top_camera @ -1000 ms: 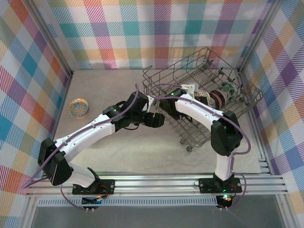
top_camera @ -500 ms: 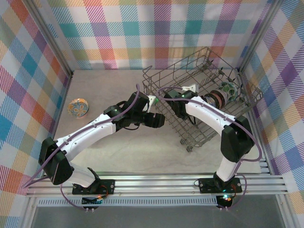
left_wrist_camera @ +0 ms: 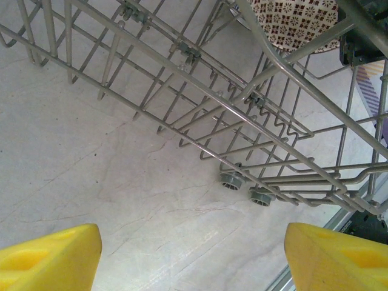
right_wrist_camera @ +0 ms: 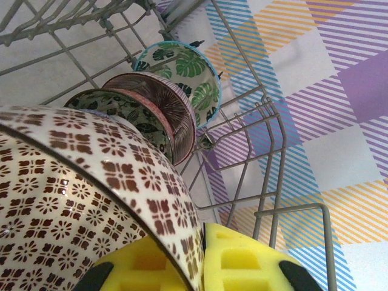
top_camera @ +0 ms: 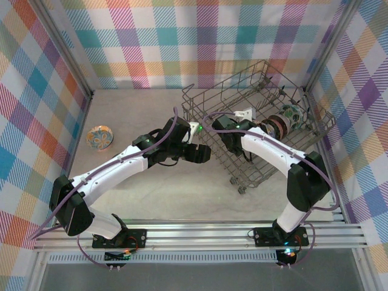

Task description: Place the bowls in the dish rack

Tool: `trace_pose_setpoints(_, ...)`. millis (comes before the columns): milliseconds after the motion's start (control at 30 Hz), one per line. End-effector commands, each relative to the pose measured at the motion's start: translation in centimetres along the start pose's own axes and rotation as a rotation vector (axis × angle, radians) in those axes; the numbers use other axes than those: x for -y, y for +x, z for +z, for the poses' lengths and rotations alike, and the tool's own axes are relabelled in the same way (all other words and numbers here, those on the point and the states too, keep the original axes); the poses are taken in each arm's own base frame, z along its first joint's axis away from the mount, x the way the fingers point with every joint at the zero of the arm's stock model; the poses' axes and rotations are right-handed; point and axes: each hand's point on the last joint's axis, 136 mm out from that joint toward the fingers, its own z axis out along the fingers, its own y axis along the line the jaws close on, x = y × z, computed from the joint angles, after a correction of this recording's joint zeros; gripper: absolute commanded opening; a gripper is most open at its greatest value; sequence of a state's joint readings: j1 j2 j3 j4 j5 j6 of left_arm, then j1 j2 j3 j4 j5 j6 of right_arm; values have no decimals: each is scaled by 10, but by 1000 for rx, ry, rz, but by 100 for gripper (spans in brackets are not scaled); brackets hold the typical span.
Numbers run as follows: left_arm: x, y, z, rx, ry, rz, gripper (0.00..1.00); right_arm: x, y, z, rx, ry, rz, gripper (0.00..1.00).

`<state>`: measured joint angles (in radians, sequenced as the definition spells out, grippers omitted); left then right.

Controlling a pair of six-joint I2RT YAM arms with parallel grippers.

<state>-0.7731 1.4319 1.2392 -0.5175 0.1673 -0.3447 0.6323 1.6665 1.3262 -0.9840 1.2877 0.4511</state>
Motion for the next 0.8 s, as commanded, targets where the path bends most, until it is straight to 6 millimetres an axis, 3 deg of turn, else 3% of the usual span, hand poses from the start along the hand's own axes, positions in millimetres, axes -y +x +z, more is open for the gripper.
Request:
trace_pose_setpoints(0, -1, -1, 2, 6, 14, -15, 79, 2, 16, 10, -25, 36, -95, 6)
trace_pose_setpoints(767, -1, 1, 6, 0, 26, -25, 80, 13, 27, 18, -20, 77, -123, 6)
